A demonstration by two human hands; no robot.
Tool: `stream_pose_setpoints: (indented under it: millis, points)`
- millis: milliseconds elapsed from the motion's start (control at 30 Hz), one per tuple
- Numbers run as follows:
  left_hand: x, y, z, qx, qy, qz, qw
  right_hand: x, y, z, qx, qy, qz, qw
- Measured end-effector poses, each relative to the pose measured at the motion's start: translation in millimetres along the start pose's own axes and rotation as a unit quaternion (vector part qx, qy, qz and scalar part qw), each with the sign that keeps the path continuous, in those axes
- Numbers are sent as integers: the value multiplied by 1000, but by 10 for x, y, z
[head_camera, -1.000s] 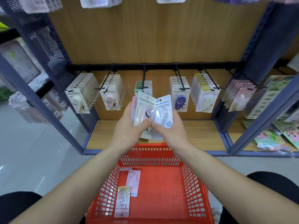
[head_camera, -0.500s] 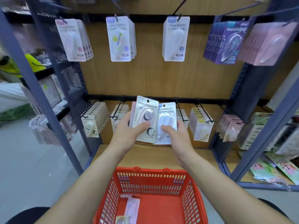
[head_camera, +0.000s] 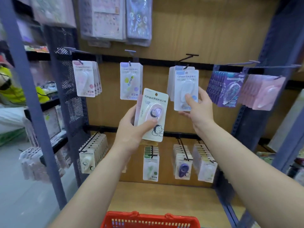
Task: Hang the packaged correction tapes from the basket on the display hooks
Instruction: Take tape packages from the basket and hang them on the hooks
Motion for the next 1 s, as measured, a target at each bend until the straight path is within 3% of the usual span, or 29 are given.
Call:
stream_pose_setpoints:
  millis: [367,633,733,867,933,1000]
  points:
    - [10,-82,280,-29,-9,-65,997,36,71,382,54,20,-18,998]
    - [24,-134,298,-18,-2,-78,997,19,51,476,45,43,-27,998]
    - [72,-165,296,-13,4,-76,997,-56,177,472,20,17,-89,996]
    - [109,-206,290,-2,2,-83,997,12,220,238,43,31,-260,964]
    - [128,-223,295,2,6,-76,997,-110,280,-26,31,-13,-185,982]
    - [158,-243,305,4,13,-69,998,-382,361,-356,-16,-112,-92,989]
Point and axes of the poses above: each hand's wrist, its own z-axis towards the middle knuckle, its own x-axis out of the back of the hand, y = z × x, the point moved 9 cm from there along z, towards the middle knuckle, and after that the axes turned 12 degrees about x, right-handed, at the moved point
